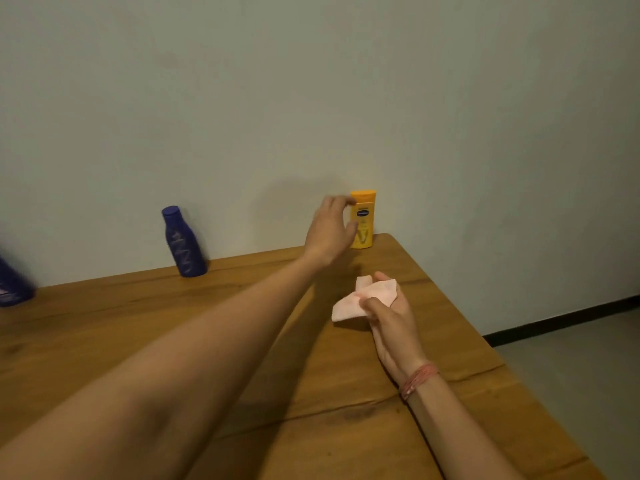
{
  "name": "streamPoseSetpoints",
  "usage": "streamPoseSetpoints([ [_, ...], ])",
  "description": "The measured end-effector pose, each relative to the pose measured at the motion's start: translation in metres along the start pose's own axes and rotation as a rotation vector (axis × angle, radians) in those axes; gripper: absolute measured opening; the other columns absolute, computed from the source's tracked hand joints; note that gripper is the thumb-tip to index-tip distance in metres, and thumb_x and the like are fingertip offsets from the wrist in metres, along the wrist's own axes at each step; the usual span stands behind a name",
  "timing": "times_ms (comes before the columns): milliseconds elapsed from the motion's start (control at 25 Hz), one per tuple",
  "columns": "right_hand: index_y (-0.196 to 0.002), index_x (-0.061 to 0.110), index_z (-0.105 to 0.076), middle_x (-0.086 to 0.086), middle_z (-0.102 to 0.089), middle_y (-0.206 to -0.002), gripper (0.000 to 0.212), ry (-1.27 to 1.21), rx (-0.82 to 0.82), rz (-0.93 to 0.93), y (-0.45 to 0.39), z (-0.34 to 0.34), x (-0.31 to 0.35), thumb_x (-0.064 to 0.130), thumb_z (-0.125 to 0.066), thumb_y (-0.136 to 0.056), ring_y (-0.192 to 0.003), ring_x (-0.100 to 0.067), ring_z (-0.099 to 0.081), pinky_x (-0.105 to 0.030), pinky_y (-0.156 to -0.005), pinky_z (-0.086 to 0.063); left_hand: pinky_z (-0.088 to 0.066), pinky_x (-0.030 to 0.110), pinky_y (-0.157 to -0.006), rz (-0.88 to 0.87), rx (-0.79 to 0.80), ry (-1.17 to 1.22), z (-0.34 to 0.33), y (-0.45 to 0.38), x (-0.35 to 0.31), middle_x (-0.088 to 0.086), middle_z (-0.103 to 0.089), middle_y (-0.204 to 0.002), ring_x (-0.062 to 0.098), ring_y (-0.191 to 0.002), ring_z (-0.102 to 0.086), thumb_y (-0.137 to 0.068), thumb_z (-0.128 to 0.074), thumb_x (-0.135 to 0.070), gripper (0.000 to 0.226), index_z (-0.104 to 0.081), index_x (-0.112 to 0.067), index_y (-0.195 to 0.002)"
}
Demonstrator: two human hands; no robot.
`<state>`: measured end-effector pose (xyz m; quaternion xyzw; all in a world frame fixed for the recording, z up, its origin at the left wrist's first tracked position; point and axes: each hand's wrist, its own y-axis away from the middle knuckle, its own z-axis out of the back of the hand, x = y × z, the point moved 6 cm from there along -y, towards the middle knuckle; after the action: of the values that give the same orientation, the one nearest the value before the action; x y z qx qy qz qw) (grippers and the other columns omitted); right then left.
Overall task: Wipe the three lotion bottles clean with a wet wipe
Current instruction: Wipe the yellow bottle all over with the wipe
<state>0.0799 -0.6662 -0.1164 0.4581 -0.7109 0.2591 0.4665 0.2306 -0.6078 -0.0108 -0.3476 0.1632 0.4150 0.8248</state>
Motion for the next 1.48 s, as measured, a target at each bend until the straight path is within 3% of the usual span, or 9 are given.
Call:
streamPoseSetpoints([
  [320, -0.111, 0.011, -0.062, -0.007, -0.069, -0.112, 0.018, -0.109, -0.084, 0.026, -0.011, 0.006, -0.002, 0.007, -0.059, -0.094, -0.095, -0.017, -0.072, -0.026, -0.075, -0.056, -0.043, 0.046, -0.107, -0.009, 0.110, -0.173, -0.051, -0.080, 0.012, 0.007, -0.044, -0.149, 0.031, -0.133, -0.045, -0.097, -0.059, -0.020, 0.054, -0.041, -0.023, -0.148],
  [400, -0.102, 0.013, -0.066, -0.006, -0.068, -0.115, 0.013, -0.066, -0.088, 0.060, -0.010, 0.007, 0.000, 0.006, -0.060, -0.093, -0.100, -0.019, -0.070, -0.024, -0.075, -0.055, -0.047, 0.040, -0.102, 0.043, 0.078, -0.028, -0.049, -0.079, 0.014, 0.009, -0.052, -0.140, 0.029, -0.125, -0.052, -0.097, -0.061, -0.018, 0.048, -0.048, -0.018, -0.143],
  [640, -0.120, 0.019, -0.069, 0.009, -0.066, -0.119, 0.032, -0.114, -0.055, 0.121, -0.007, 0.004, 0.007, 0.021, -0.044, -0.100, -0.107, -0.008, -0.063, -0.023, -0.086, -0.051, -0.058, 0.048, -0.084, 0.256, -0.151, 0.487, 0.027, -0.002, 0.038, 0.005, -0.066, -0.099, 0.026, -0.094, -0.066, -0.080, -0.061, -0.035, 0.023, -0.061, -0.022, -0.099],
  [760, -0.120, 0.019, -0.068, 0.014, -0.066, -0.122, 0.031, 0.028, 0.003, 0.191, 0.002, -0.004, 0.011, 0.010, -0.048, -0.099, -0.115, -0.005, -0.061, -0.016, -0.084, -0.051, -0.061, 0.039, -0.076, 0.379, -0.145, 0.912, 0.067, 0.072, 0.055, 0.014, -0.072, -0.104, 0.024, -0.094, -0.070, -0.092, -0.053, -0.014, 0.012, -0.059, -0.014, -0.102],
  [880, -0.116, 0.022, -0.065, 0.004, -0.070, -0.118, 0.033, 0.075, 0.138, 0.185, 0.031, -0.036, 0.004, 0.001, -0.062, -0.090, -0.110, -0.010, -0.065, -0.019, -0.080, -0.055, -0.057, 0.038, -0.080, 0.604, -0.130, 1.138, 0.093, 0.164, 0.075, 0.011, -0.073, -0.101, 0.021, -0.089, -0.069, -0.098, -0.046, -0.015, 0.029, -0.066, -0.011, -0.118],
  [1080, -0.112, 0.021, -0.069, 0.012, -0.073, -0.108, 0.028, 0.262, 0.334, 0.243, 0.089, -0.118, -0.018, 0.006, -0.066, -0.088, -0.102, -0.005, -0.067, -0.017, -0.076, -0.054, -0.053, 0.040, -0.083, 0.779, -0.127, 1.127, 0.121, 0.244, 0.107, 0.005, -0.075, -0.092, 0.021, -0.090, -0.069, -0.093, -0.031, -0.070, 0.068, -0.068, -0.021, -0.121],
  [1240, -0.120, 0.026, -0.067, 0.026, -0.065, -0.115, 0.029, 0.549, 0.451, 0.501, 0.127, -0.178, -0.035, 0.016, -0.059, -0.094, -0.112, 0.006, -0.059, -0.016, -0.093, -0.048, -0.057, 0.036, -0.080, 0.767, -0.177, 1.289, 0.122, 0.249, 0.114, 0.014, -0.074, -0.092, 0.023, -0.086, -0.071, -0.097, -0.022, -0.067, 0.075, -0.067, -0.008, -0.106],
  [1320, -0.127, 0.022, -0.063, 0.018, -0.057, -0.128, 0.037, 0.761, 0.529, 0.742, 0.134, -0.197, -0.041, 0.009, -0.055, -0.093, -0.121, 0.007, -0.050, -0.011, -0.103, -0.038, -0.056, 0.029, -0.074, 0.760, -0.222, 1.344, 0.121, 0.248, 0.125, 0.009, -0.070, -0.085, 0.018, -0.082, -0.068, -0.098, -0.024, -0.065, 0.072, -0.063, -0.005, -0.105],
  [1480, -0.120, 0.023, -0.065, 0.014, -0.063, -0.117, 0.034, 0.805, 0.331, 0.745, 0.097, -0.194, -0.036, 0.007, -0.063, -0.090, -0.108, 0.007, -0.056, -0.019, -0.093, -0.050, -0.057, 0.036, -0.084, 0.733, -0.182, 1.318, 0.117, 0.243, 0.133, 0.015, -0.074, -0.105, 0.023, -0.096, -0.072, -0.100, -0.021, -0.064, 0.074, -0.067, -0.008, -0.115],
])
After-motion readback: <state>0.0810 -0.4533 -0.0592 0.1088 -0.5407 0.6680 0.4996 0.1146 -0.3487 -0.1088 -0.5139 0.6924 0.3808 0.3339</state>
